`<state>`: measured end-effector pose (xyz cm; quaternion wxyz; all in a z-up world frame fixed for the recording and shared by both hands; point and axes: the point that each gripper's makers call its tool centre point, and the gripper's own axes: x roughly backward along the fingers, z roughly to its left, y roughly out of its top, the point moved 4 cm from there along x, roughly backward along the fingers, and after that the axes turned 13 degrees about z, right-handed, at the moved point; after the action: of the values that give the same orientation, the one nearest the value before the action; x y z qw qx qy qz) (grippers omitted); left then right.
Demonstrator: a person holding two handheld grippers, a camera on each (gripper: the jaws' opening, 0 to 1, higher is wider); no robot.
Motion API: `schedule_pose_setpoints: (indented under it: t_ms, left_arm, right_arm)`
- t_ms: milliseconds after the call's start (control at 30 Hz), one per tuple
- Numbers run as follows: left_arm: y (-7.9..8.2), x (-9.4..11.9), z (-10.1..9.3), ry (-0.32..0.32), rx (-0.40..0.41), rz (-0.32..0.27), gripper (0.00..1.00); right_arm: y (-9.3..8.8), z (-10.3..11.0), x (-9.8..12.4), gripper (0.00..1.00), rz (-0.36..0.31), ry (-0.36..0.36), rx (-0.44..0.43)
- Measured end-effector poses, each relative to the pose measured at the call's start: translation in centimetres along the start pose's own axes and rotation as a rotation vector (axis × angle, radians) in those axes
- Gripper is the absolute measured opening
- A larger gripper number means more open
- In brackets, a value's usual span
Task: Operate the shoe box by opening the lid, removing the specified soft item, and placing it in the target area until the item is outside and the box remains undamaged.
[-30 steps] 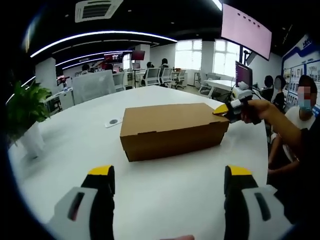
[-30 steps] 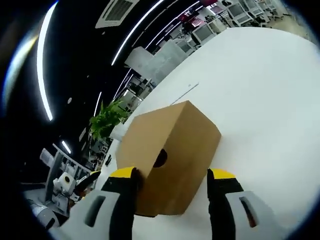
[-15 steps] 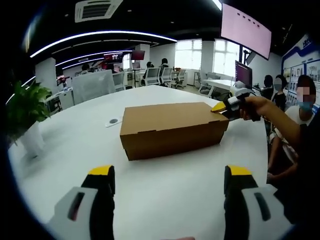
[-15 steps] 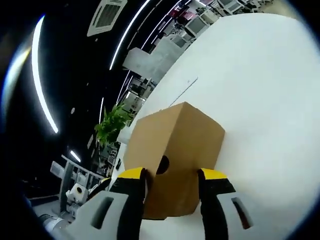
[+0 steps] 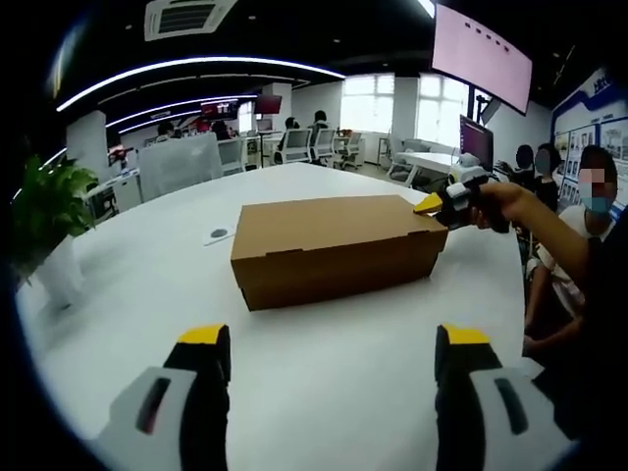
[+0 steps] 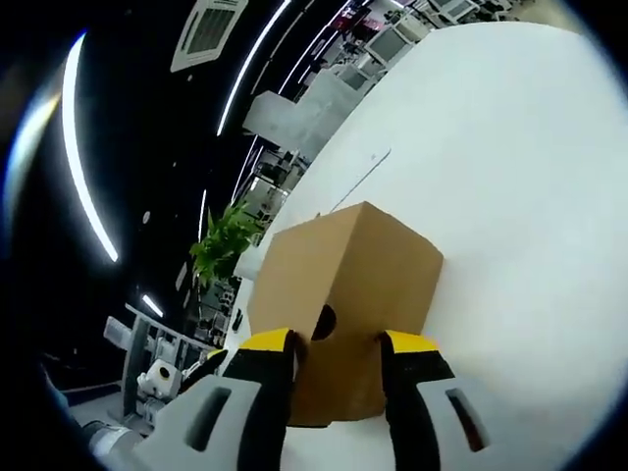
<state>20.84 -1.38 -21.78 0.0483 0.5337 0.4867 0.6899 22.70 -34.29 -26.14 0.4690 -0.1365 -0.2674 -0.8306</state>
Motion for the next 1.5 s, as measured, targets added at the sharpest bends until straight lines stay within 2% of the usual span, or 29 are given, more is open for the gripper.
schedule_pose_setpoints:
  t_ms: [233,367,767,1133,1500]
  left_arm:
    - [-0.1,-0.1,-0.4,-0.009,-0.007,0.005,0.87]
    - [-0.2,-0.2,-0.6,-0.014,-0.007,0.011,0.87]
    - [-0.3,-0.5,-1.3,-0.046,-0.019,0.015,0.83]
    - [0.2,0.1,-1.2,-0.09,0.007,-0.017,0.82]
    - [1.2,1.2,-0.6,-0.081,0.012,-0.051,0.81]
  right_arm:
    - [0.0,0.1,0.0,0.34,0.008,0.008,-0.009]
    - [0.1,-0.2,0.3,0.31,0.0,0.041,-0.04]
    - [-0.9,1.0,-0.1,0.29,0.005,0.03,-0.037]
    - [-1.4,1.5,-0.2,0.29,0.0,0.036,-0.035]
    - [-1.9,1.9,-0.4,0.3,-0.005,0.044,-0.035]
